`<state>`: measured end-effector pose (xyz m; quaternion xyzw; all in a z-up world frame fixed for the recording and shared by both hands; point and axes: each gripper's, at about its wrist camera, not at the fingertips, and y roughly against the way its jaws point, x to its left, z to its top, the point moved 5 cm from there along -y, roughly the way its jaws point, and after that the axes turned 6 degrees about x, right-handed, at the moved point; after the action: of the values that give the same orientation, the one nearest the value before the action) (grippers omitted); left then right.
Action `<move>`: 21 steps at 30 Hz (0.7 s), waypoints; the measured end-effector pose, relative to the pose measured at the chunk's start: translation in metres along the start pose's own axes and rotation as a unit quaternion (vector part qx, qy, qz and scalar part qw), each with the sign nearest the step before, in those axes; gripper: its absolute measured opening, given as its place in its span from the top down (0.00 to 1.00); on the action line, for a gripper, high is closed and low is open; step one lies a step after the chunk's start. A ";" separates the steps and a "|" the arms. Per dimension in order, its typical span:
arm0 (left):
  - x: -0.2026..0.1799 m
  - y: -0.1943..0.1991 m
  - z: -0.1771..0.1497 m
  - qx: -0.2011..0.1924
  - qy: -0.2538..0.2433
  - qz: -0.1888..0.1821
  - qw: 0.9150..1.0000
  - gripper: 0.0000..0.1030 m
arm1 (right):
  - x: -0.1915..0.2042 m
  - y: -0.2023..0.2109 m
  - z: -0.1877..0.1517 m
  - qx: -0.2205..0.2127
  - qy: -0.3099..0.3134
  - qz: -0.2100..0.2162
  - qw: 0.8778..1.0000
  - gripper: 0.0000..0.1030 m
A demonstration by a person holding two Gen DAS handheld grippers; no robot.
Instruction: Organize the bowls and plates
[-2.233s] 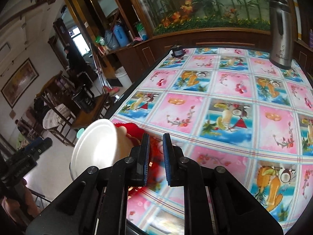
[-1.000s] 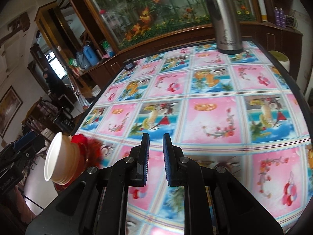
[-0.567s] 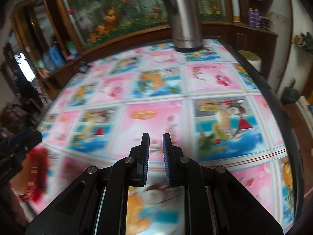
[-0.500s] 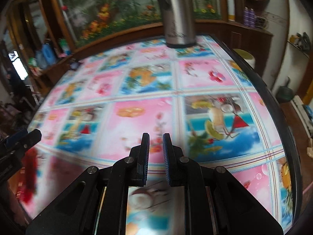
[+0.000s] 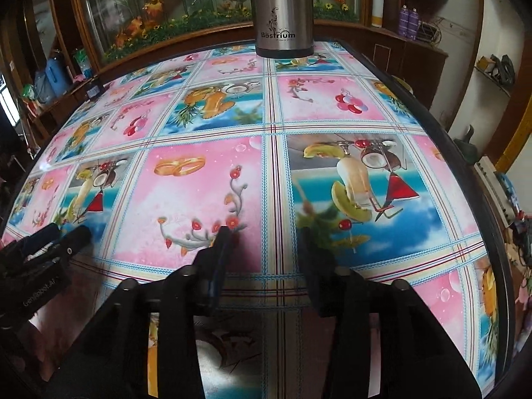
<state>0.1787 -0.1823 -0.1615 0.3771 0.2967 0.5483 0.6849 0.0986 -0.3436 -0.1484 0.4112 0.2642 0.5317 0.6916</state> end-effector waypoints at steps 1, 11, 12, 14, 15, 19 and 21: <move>0.001 0.000 0.000 0.000 0.001 0.000 1.000 0.30 | 0.001 0.000 -0.001 -0.001 0.004 -0.005 1.000 0.56; -0.001 -0.008 0.001 0.014 -0.007 -0.007 1.000 0.06 | -0.002 -0.009 -0.002 0.027 -0.001 -0.046 0.999 0.03; 0.000 -0.010 0.000 0.022 -0.005 -0.005 1.000 0.00 | -0.003 -0.009 -0.003 0.027 -0.003 -0.047 0.999 0.02; 0.001 -0.011 0.001 0.022 -0.002 -0.004 1.000 0.00 | -0.005 -0.009 -0.003 0.029 -0.007 -0.050 0.998 0.01; 0.001 -0.011 0.001 0.023 -0.002 -0.004 1.000 0.00 | -0.005 -0.009 -0.003 0.029 -0.007 -0.051 0.998 0.01; 0.001 -0.010 0.001 0.023 -0.002 -0.005 1.000 0.00 | -0.005 -0.009 -0.004 0.030 -0.007 -0.051 0.998 0.01; 0.001 -0.010 0.001 0.023 -0.003 -0.005 1.000 0.00 | -0.005 -0.009 -0.004 0.030 -0.007 -0.051 0.998 0.01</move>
<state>0.1850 -0.1823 -0.1699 0.3927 0.3091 0.5372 0.6795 0.0984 -0.3482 -0.1584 0.4216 0.2956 0.4849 0.7069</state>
